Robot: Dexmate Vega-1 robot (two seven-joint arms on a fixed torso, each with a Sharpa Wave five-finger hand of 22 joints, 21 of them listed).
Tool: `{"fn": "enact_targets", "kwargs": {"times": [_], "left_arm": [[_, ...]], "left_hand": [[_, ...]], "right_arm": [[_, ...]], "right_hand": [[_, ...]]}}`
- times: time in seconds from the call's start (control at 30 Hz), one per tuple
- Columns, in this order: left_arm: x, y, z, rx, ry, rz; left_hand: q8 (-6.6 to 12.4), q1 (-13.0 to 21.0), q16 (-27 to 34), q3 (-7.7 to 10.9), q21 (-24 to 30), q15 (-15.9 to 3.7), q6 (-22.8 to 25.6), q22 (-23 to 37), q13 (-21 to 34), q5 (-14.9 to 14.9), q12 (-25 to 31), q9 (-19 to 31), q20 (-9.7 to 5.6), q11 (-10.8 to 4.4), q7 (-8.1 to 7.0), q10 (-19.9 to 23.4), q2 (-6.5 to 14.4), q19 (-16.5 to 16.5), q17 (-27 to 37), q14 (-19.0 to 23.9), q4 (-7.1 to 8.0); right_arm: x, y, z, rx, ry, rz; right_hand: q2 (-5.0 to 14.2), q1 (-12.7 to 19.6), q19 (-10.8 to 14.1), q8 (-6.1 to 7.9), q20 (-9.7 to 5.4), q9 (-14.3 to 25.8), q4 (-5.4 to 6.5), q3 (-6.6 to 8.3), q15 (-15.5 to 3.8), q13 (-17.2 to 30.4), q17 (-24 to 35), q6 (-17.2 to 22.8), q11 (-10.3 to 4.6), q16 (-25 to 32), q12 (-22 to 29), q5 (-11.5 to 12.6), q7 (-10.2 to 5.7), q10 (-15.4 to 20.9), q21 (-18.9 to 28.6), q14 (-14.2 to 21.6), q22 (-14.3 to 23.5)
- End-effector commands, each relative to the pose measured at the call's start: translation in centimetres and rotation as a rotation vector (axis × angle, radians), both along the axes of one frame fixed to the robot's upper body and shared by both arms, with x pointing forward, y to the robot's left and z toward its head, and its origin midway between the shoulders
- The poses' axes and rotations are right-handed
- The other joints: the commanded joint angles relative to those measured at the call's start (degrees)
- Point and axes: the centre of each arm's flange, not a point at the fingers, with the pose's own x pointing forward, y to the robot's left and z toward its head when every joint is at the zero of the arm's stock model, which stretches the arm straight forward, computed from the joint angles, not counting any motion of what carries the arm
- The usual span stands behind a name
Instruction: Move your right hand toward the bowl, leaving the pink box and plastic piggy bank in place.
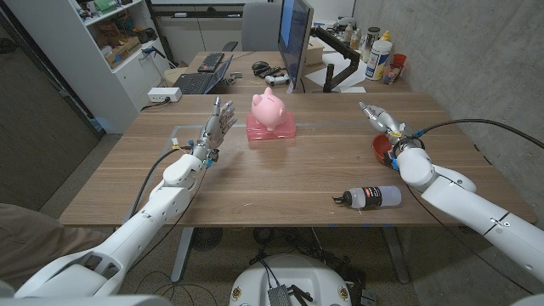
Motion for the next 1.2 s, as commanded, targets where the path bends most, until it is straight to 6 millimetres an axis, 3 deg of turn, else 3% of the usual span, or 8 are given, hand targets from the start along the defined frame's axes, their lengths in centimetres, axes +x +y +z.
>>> {"fn": "enact_targets", "kwargs": {"times": [0.03, 0.83, 0.93, 1.2], "left_arm": [[-0.1, 0.2, -0.3, 0.004, 0.008, 0.007], [0.3, 0.1, 0.2, 0.034, 0.006, -0.009], [0.3, 0.1, 0.4, 0.045, 0.007, -0.013], [0.4, 0.3, 0.8, 0.066, 0.005, -0.014]], "left_hand": [[-0.06, 0.53, 0.22, -0.29, -0.05, -1.89, 0.16, 0.18, 0.27, 0.14, 0.17, 0.17, 0.12, -0.02, -0.43, 0.11, -0.21, 0.07, 0.08, -0.45, -0.35], [-0.08, 0.53, 0.19, -0.31, -0.05, -1.92, 0.16, 0.2, 0.27, 0.27, 0.15, 0.17, -0.02, -0.14, -0.43, 0.03, -0.24, -0.02, 0.09, -0.65, -0.31], [-0.09, 0.51, 0.17, -0.32, -0.07, -1.71, 0.15, 0.2, 0.27, 0.31, 0.13, 0.17, 1.09, -0.18, -0.4, -0.05, -0.26, -0.12, 0.1, -0.76, -0.3], [-0.14, 0.48, 0.15, -0.34, -0.07, -1.99, 0.06, 0.2, 0.28, 0.35, 0.09, 0.17, 1.47, -0.06, -0.5, -0.18, -0.28, -0.14, 0.11, -0.91, -0.27]], "right_arm": [[-0.5, -0.4, -0.3, -0.062, 0.024, -0.049], [-1.3, -1.2, -0.3, -0.192, 0.078, -0.108], [-1.2, -1.2, -0.6, -0.209, 0.083, -0.118], [-1.2, -1.3, -1.0, -0.275, 0.114, -0.142]], "right_hand": [[1.29, 0.51, -0.49, 0.01, 0.47, 0.26, 0.05, 0.12, -1.46, 0.12, 0.14, 0.42, -0.34, 0.07, 0.08, 0.23, -0.16, -0.03, 0.08, -0.49, 0.13], [1.07, 0.63, -0.71, -0.03, 0.87, 0.28, -0.04, 0.23, -1.71, 0.13, 0.16, 0.49, -1.3, 0.07, 0.13, 0.31, -0.81, -0.09, 0.16, -0.81, 0.14], [1.03, 0.62, -0.74, -0.04, 0.9, 0.28, -0.05, 0.23, -1.73, 0.13, 0.17, 0.5, -1.3, 0.08, 0.15, 0.33, -0.81, -0.06, 0.17, -0.83, 0.14], [0.97, 0.61, -0.74, -0.1, 1.26, 0.29, -0.05, 0.24, -1.75, 0.14, 0.17, 0.39, -1.3, 0.07, 0.08, 0.37, -1.12, -0.29, 0.21, -0.94, 0.14]]}}
